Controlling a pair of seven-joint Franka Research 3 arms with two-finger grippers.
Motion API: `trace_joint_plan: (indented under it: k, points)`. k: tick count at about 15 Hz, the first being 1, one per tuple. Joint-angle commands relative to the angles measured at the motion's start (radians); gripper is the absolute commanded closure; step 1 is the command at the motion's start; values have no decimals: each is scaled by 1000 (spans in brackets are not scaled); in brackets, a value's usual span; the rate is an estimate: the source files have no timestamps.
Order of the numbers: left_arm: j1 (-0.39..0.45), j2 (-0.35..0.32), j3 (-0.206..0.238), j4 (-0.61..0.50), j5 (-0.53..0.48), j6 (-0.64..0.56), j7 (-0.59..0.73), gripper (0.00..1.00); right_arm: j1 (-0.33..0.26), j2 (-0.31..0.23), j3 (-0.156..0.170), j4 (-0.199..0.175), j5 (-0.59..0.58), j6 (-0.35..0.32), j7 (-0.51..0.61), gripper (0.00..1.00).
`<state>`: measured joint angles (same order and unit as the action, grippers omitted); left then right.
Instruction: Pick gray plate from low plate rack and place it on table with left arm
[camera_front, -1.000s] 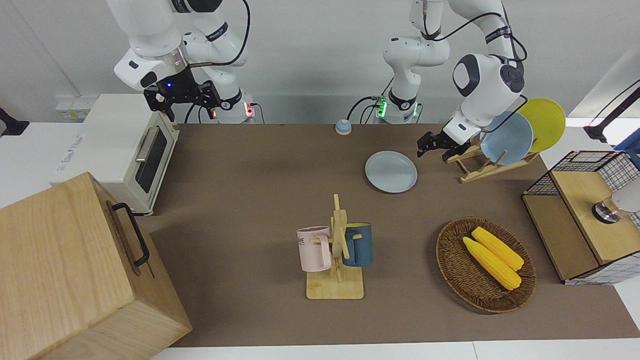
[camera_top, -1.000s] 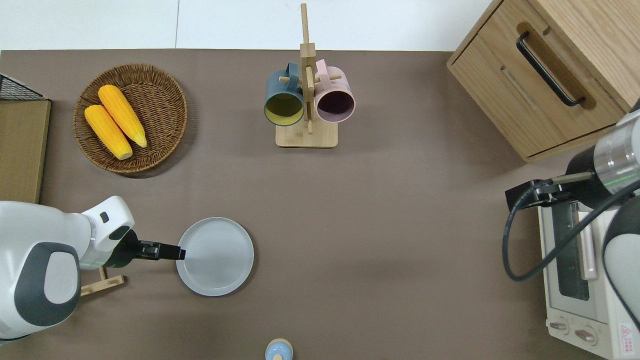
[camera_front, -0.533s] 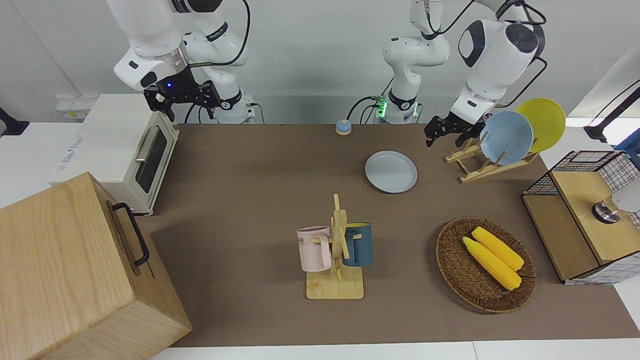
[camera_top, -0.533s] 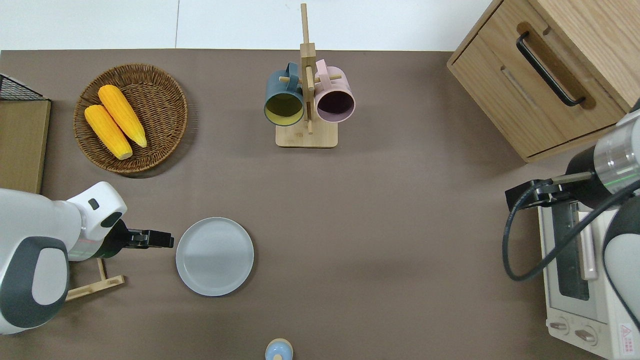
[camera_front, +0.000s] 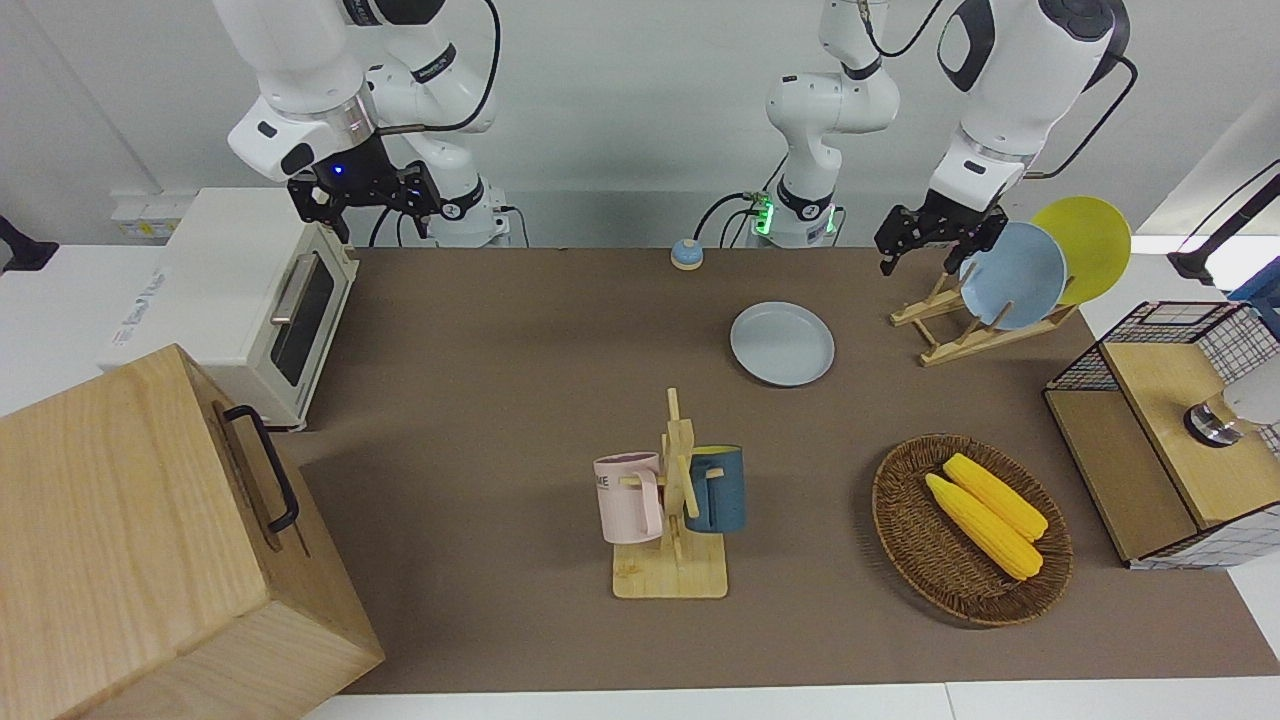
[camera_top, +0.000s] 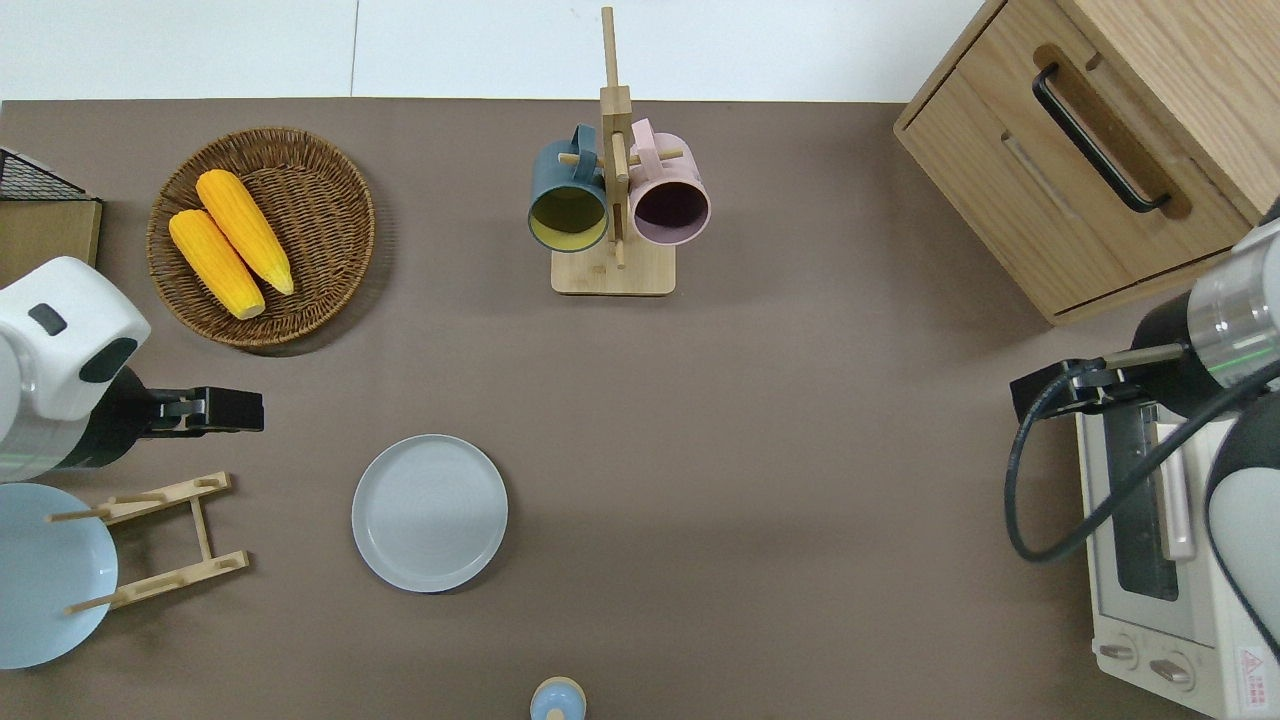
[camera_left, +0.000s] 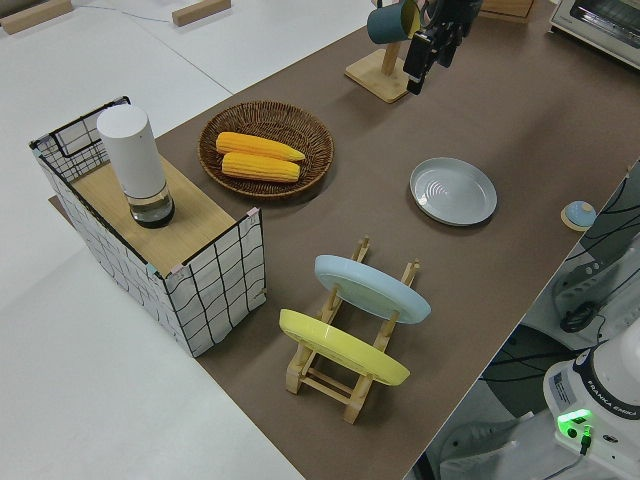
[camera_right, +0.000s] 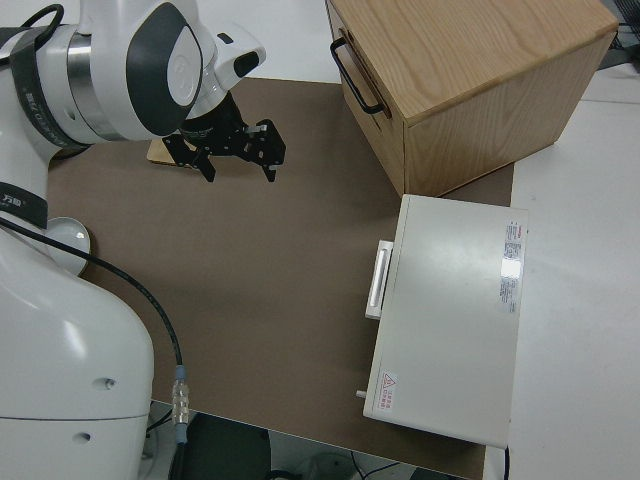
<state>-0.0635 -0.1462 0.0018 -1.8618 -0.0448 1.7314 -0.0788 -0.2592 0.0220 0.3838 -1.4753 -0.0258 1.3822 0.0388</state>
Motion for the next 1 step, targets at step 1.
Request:
trace_joint_plan:
  k: [1]
  points:
    - [-7,17,3,27,25,-26,-13,7,-23,-2,20,7,-6,-11,12,17]
